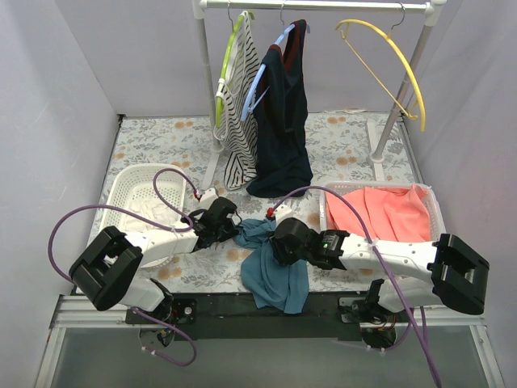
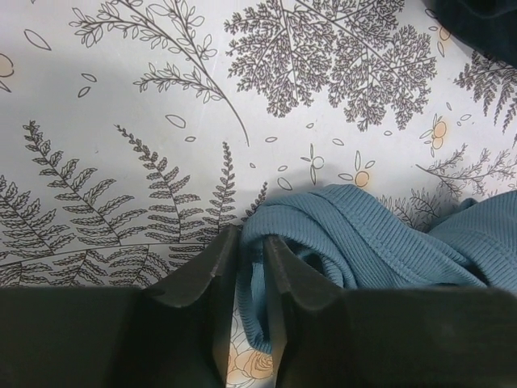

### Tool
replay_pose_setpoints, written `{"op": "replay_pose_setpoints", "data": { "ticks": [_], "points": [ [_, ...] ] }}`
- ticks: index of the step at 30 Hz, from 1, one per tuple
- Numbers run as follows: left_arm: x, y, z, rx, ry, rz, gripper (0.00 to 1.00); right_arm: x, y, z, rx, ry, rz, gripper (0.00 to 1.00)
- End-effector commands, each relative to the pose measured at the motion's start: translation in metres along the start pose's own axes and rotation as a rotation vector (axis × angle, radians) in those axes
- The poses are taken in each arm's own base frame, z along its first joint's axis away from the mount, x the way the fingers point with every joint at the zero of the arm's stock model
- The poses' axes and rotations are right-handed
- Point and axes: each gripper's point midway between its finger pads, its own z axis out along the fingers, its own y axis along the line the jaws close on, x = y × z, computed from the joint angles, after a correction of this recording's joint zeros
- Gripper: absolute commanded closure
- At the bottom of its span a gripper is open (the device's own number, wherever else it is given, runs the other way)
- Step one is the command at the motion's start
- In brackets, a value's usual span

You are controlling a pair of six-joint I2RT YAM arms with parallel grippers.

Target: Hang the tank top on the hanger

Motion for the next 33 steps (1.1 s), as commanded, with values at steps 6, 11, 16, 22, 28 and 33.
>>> {"op": "replay_pose_setpoints", "data": {
  "ticks": [6, 11, 16, 22, 28, 33],
  "points": [
    [-0.023, -0.010, -0.008, 0.023, -0.078, 0.034, 0.94, -0.003, 0.015, 0.004, -0.063, -0.017, 0.027, 0.64],
    [-0.031, -0.015, -0.013, 0.029, -0.101, 0.053, 0.94, -0.002, 0.025, 0.006, -0.089, -0.009, 0.026, 0.67],
    [-0.038, -0.018, -0.018, 0.033, -0.120, 0.068, 0.99, 0.002, 0.018, 0.008, -0.049, -0.001, 0.022, 0.69],
    [-0.084, -0.031, -0.052, 0.037, -0.265, 0.118, 1.00, -0.024, -0.020, -0.015, 0.155, -0.085, -0.006, 0.98],
    [-0.162, -0.059, -0.123, 0.080, -0.513, 0.234, 1.00, -0.091, -0.070, -0.096, 0.449, -0.253, -0.054, 0.99],
    [-0.240, -0.095, -0.220, 0.149, -0.759, 0.267, 1.00, -0.161, -0.096, -0.188, 0.587, -0.512, -0.003, 0.99]
  ]
}}
